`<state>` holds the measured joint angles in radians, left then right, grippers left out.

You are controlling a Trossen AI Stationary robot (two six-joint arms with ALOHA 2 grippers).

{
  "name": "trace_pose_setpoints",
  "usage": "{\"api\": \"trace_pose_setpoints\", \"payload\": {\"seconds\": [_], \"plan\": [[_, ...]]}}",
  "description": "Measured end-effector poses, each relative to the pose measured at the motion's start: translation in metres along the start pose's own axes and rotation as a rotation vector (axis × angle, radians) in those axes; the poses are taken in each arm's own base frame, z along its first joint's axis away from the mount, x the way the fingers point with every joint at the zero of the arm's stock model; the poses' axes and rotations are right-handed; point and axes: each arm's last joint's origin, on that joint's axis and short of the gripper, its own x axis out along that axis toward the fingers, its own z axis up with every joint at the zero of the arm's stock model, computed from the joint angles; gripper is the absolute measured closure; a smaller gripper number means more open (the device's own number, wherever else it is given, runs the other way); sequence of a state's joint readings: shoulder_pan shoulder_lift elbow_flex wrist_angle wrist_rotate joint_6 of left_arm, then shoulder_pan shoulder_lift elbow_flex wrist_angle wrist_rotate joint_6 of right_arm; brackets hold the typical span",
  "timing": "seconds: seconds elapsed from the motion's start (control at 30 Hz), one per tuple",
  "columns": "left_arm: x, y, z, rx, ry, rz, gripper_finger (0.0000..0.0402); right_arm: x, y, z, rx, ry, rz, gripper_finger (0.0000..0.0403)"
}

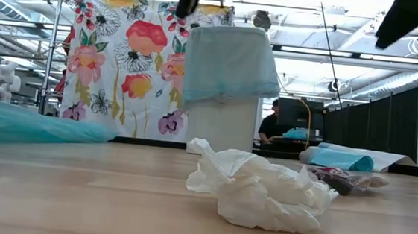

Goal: Place trash/remove bag and relplace
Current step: Put the white paper into the blue trash bag inside the white trash bin

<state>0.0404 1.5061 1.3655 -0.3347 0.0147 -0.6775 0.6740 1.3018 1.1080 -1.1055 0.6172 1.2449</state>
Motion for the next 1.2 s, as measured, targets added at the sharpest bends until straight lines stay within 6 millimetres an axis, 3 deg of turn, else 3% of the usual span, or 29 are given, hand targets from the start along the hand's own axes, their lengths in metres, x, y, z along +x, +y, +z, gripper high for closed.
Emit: {"api": "trace_pose_setpoints", "payload": {"seconds": [0.2,0.37,0.47,0.63,0.8,1.03,1.2], "plan": [[-0.049,0.02,0.053,0.087,-0.213,0.034,0.0401,0.03,0.001,-0.005,0.065,-0.013,0.045,0.0268],[-0.073,0.04,0.093,0.221,-0.356,0.13,0.04,0.048,-0.002,0.002,0.085,-0.041,0.05,0.0268],[-0.077,0.052,0.109,0.273,-0.458,0.207,0.0391,0.054,-0.008,0.01,0.075,-0.048,0.018,0.0268],[-0.076,0.076,0.124,0.271,-0.532,0.304,0.0363,0.063,-0.018,0.024,0.069,-0.057,-0.035,0.0268],[-0.081,0.098,0.134,0.231,-0.554,0.346,0.0302,0.072,-0.028,0.037,0.047,-0.064,-0.079,0.0268],[-0.079,0.11,0.139,0.212,-0.574,0.368,0.0184,0.08,-0.033,0.053,0.02,-0.072,-0.035,0.0268],[-0.084,0.108,0.135,0.134,-0.531,0.331,0.0148,0.084,-0.031,0.065,-0.027,-0.045,0.111,0.0268]]}}
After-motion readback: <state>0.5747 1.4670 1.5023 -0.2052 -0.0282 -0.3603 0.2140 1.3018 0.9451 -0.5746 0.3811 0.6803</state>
